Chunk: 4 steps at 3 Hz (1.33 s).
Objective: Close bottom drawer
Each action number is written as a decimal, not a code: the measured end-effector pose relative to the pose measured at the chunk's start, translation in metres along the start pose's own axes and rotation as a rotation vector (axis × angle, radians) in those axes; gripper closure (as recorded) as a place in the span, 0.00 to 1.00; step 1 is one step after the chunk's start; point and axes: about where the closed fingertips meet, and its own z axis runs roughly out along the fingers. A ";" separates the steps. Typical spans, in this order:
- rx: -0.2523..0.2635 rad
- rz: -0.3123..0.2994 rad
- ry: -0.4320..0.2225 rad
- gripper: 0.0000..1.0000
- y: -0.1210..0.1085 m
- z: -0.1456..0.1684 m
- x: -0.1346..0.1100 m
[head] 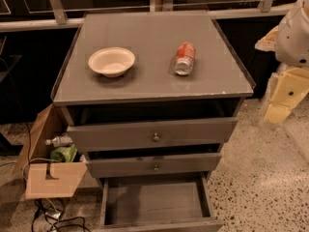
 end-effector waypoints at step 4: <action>0.000 0.000 0.000 0.61 0.000 0.000 0.000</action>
Offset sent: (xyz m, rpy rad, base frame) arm 0.0000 0.0000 0.0000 0.0000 0.0000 0.0000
